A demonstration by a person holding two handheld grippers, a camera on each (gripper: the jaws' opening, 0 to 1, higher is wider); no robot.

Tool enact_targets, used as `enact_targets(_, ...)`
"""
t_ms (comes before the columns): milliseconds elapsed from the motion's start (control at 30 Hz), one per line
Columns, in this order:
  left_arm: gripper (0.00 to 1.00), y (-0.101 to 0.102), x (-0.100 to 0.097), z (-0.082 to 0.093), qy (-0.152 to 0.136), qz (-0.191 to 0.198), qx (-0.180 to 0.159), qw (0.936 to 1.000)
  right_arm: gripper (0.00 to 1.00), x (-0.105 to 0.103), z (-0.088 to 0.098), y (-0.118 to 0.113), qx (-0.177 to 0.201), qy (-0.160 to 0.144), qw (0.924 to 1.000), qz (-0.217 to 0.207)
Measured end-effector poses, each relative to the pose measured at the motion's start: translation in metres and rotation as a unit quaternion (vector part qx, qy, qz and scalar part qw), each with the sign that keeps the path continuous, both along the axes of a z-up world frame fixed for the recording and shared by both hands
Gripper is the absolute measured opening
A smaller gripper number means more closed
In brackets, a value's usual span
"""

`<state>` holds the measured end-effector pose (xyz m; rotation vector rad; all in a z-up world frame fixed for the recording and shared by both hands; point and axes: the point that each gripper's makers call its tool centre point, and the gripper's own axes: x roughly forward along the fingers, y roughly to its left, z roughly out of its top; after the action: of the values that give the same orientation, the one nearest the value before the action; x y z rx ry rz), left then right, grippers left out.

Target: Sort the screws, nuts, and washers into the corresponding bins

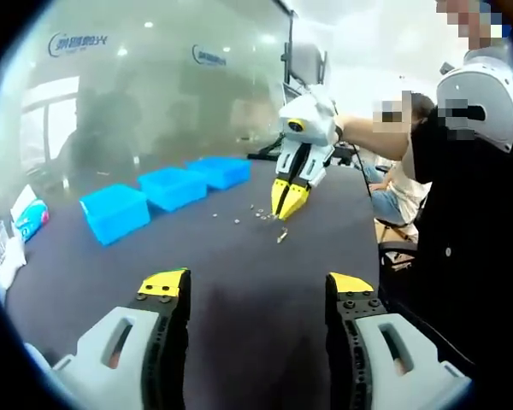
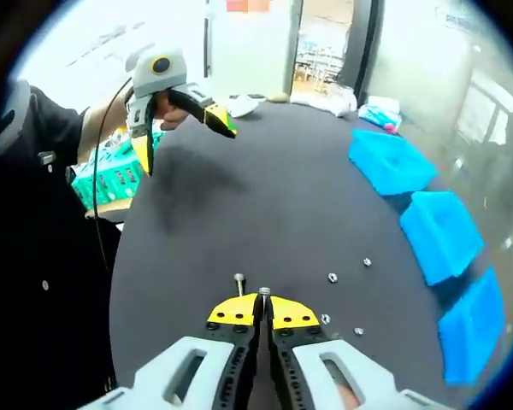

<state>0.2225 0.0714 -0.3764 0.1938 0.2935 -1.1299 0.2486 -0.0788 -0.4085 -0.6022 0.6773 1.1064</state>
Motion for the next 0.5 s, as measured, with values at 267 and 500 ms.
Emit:
enact_targets(267, 0.62, -0.004, 0.006, 0.005, -0.008, 0.001, 0.003, 1.0000, 0.01, 0.000, 0.022, -0.041, 0.032, -0.019, 0.9979, -0.053)
enact_targets(500, 0.62, -0.011, 0.009, 0.010, -0.014, -0.005, 0.002, 0.9999, 0.01, 0.001, 0.038, -0.072, 0.054, -0.049, 0.9926, -0.097)
